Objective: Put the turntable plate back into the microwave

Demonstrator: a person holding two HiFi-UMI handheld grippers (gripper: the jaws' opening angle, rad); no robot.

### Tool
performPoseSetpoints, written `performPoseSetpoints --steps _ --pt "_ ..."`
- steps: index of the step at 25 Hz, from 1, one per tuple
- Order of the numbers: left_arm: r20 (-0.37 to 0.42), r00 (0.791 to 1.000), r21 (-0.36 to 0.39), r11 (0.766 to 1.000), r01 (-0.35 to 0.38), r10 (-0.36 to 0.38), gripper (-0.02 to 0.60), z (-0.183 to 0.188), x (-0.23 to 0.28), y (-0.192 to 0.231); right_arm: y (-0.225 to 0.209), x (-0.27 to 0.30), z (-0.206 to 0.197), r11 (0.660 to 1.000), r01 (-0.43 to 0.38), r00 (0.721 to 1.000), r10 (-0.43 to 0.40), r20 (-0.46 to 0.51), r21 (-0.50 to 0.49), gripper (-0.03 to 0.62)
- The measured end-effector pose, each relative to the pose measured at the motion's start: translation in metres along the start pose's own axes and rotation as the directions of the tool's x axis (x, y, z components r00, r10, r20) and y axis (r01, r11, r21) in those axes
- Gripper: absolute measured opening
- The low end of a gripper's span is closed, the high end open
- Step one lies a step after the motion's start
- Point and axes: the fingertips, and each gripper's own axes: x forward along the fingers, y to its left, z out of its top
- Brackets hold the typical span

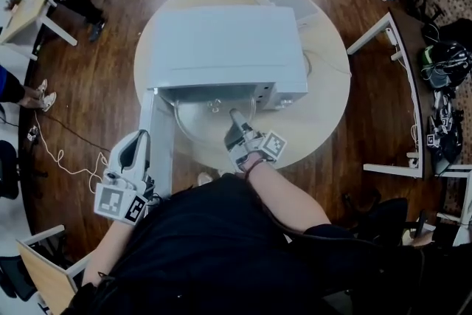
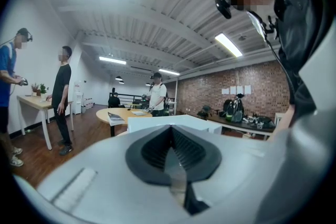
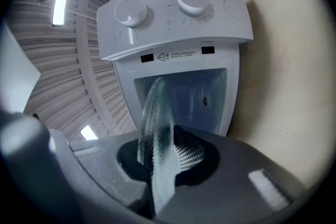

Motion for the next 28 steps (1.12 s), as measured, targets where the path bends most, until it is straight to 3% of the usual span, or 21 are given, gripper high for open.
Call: performPoseSetpoints --steps 28 --pt "-0.046 0.998 -0.018 0.999 -0.049 0.049 0.006 -0.014 -0.001 0.004 -0.012 0.030 0.020 1.000 0.010 0.999 -0.010 0.036 0.017 0.041"
